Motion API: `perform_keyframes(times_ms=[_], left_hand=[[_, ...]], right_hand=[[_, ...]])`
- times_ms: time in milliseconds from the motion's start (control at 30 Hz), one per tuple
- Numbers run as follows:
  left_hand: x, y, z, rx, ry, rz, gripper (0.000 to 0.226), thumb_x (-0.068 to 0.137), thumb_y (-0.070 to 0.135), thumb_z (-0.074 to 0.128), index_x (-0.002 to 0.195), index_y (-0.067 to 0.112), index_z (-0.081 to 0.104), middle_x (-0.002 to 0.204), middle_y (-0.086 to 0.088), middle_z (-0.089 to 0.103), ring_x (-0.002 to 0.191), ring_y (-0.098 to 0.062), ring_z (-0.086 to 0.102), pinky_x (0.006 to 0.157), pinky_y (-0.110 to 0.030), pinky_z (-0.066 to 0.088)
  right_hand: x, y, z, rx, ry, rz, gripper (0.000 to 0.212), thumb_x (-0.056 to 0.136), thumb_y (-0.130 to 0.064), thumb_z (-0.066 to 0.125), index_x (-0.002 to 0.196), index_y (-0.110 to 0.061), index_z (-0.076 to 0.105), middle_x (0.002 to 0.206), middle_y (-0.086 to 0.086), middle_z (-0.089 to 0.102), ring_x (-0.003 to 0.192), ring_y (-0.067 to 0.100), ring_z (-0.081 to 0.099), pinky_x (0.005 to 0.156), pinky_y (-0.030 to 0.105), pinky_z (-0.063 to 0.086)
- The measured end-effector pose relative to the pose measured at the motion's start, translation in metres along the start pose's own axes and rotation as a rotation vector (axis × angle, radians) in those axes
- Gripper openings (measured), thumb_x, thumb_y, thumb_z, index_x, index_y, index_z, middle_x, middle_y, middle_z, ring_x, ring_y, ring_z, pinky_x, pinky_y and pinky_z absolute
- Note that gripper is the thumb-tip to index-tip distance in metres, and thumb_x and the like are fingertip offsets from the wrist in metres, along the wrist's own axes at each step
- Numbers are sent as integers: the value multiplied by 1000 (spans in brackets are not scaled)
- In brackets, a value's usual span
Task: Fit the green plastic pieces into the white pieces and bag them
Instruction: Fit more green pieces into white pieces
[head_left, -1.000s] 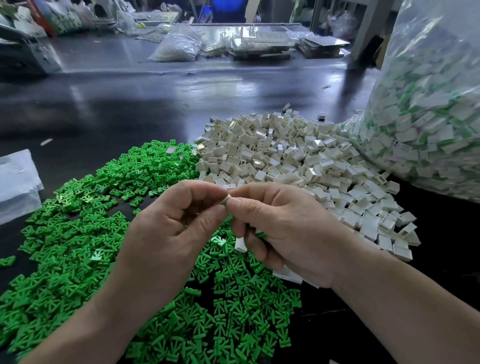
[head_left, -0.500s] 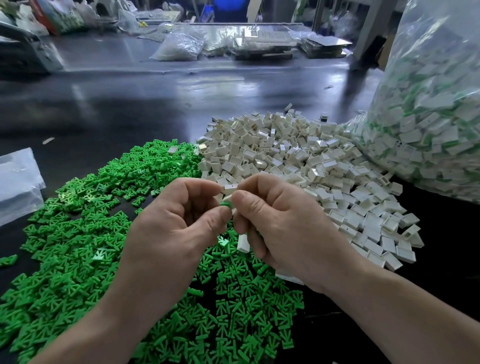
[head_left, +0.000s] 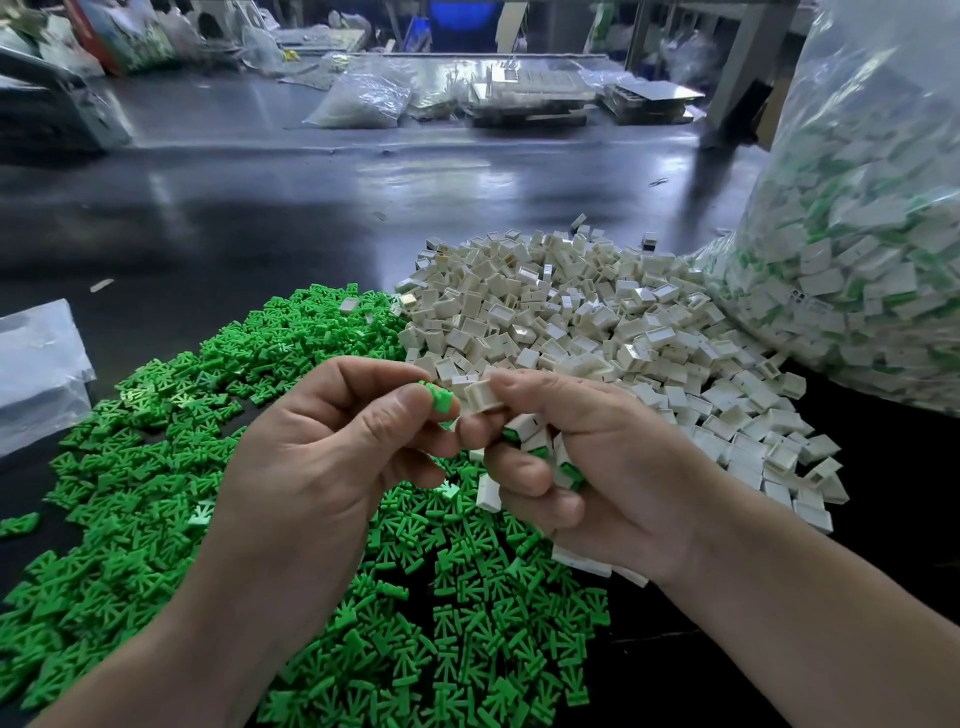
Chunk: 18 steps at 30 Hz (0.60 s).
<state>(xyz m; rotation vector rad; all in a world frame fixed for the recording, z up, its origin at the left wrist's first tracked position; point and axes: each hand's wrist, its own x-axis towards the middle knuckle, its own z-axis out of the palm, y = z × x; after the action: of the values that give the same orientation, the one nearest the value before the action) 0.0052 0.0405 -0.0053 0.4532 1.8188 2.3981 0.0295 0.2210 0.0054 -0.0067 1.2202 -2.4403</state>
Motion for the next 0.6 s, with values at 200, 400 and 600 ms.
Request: perform_keyframes(times_ms=[200, 400, 600], left_hand=[[0, 0, -2, -23, 1, -42, 18, 68, 26, 84, 82, 19, 74, 76, -11, 69, 62, -19, 64, 51, -26, 51], [-2, 0, -1, -40, -27, -66, 23, 65, 32, 84, 82, 20, 75, 72, -8, 67, 60, -19, 64, 50, -26, 50], [-1, 0, -2, 12, 1, -42, 29, 63, 39, 85, 83, 21, 75, 75, -10, 71, 62, -20, 68, 49, -25, 51]], right_hand=[[-1, -2, 0, -19, 37, -3, 13, 96, -18, 53, 93, -6, 55, 83, 11, 68, 44, 8, 52, 31, 17, 37], [-2, 1, 3, -102, 34, -71, 16, 88, -20, 63, 94, -5, 60, 78, 8, 62, 46, 8, 51, 33, 17, 36], [-4, 2, 6, -372, 120, -154, 6, 91, -19, 69, 91, -13, 69, 74, 6, 67, 41, 10, 49, 33, 17, 34]])
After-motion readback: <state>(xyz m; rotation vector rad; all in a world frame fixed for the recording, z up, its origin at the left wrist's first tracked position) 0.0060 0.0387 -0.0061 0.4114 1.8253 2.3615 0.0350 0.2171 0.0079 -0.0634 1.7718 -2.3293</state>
